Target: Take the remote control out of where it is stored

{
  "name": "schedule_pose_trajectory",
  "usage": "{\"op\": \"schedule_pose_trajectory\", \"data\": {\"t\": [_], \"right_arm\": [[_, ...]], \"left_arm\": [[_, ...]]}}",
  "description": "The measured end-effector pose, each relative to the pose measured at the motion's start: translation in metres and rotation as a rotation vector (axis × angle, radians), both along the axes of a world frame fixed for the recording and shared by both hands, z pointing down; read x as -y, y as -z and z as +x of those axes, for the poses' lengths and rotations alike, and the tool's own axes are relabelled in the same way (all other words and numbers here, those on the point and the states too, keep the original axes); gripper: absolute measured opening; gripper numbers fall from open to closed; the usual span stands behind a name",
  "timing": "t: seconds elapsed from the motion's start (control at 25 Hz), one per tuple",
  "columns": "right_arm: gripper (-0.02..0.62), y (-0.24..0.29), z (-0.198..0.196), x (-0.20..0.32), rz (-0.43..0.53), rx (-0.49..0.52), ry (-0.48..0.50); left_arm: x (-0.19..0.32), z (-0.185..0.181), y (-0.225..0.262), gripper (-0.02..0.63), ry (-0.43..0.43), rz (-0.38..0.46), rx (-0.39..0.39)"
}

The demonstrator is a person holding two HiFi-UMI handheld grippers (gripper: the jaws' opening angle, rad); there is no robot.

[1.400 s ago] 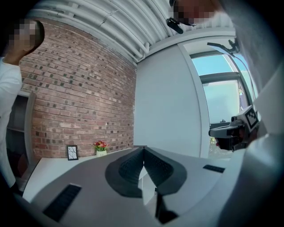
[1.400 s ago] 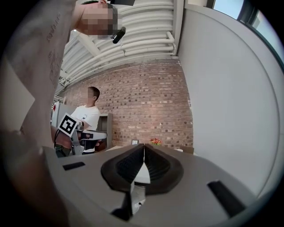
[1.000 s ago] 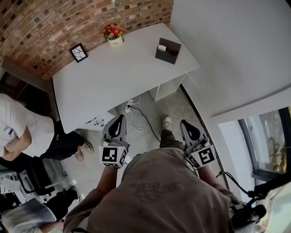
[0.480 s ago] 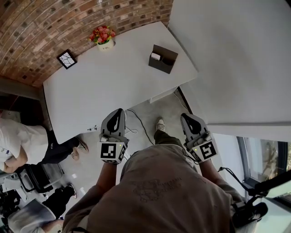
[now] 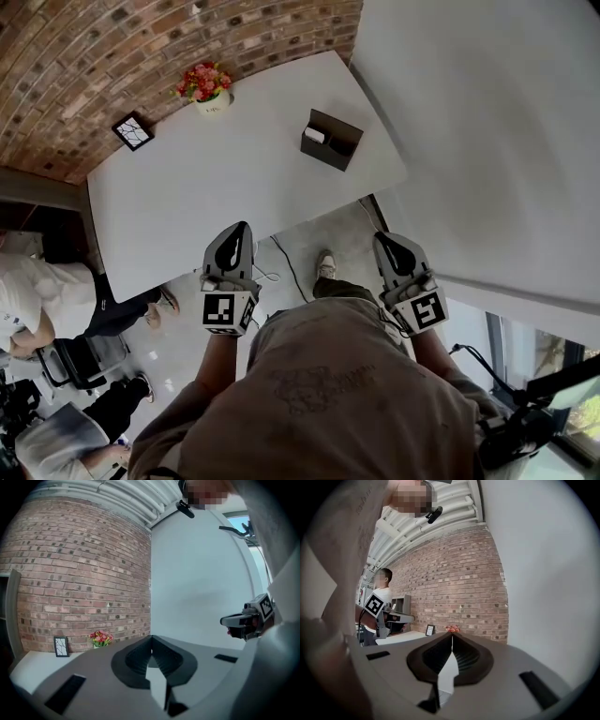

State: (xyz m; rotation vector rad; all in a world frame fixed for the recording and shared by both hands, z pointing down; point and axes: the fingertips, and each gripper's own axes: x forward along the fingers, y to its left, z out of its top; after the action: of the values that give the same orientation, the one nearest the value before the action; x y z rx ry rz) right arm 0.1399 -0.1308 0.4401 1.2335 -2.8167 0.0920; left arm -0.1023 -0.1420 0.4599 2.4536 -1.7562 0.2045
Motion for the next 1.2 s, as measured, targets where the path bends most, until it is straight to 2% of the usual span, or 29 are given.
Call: {"op": "schedule_pose_trajectory", "data": {"t": [0.48, 1.0, 1.2], "right_arm": [[0.014, -0.002, 0.041, 0.076, 0.020, 0.038, 0.049], [0.014, -0.002, 0.048, 0.094, 0.024, 0.062, 0.038], [0.014, 0.004, 0.046, 0.102, 0.041, 0.070, 0.013]], "left_arm": [[0.055, 0.043, 0.001, 0.011, 0.038, 0.001, 0.043], [0.078, 0.057, 0.008, 0.011, -0.009, 0.001, 0.088], [0.090, 0.060, 0.022, 0.011, -0.038, 0.040, 0.078]]}}
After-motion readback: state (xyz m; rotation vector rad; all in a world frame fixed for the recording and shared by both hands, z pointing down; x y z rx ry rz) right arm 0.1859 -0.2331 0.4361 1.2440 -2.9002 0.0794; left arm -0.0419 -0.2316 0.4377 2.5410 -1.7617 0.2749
